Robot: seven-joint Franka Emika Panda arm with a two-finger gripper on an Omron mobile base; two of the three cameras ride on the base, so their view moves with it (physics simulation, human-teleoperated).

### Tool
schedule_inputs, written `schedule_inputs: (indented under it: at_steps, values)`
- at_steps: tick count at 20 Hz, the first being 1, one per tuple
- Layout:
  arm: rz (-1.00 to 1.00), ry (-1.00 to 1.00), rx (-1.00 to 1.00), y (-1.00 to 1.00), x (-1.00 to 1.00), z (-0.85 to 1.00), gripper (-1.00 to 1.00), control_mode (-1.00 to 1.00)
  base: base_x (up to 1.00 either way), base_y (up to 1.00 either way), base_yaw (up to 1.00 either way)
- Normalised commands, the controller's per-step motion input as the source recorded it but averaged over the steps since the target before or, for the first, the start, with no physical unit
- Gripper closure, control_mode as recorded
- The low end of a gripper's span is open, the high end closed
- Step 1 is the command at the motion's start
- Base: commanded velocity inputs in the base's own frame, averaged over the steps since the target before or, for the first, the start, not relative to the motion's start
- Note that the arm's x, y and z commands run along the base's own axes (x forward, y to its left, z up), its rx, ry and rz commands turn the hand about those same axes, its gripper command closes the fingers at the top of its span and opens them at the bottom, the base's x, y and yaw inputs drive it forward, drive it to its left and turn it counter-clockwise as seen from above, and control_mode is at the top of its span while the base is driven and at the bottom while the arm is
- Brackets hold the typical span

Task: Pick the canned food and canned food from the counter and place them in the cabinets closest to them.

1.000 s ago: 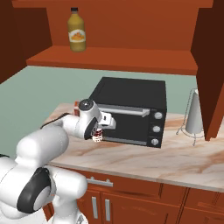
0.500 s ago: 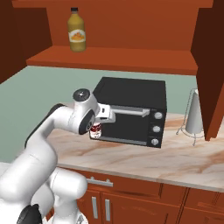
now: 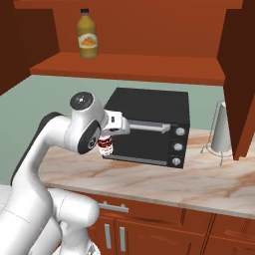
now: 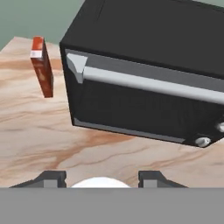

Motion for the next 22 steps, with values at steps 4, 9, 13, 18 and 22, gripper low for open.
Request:
schedule_inputs:
  at_steps: [4,9,13,18,22]
  values:
    - [0.04,-0.08,-0.03,-0.02,-0.49,0.83,1.00,-1.00,0.00,0.00,0.00]
    - [0.03,-0.10,-0.03,0.00,-0.38,0.82,1.00,-1.00,0.00,0.00,0.00]
    - [0.03,-0.11,-0.04,0.00,-0.27,0.75,1.00,-1.00,0.00,0.00,0.00]
    - [0.01,-0.11,-0.01,0.00,-0.22,0.85,1.00,-1.00,0.00,0.00,0.00]
    - [0.00,-0.13,0.00,0.00,-0.13,0.88,1.00,-1.00,0.00,0.00,0.00]
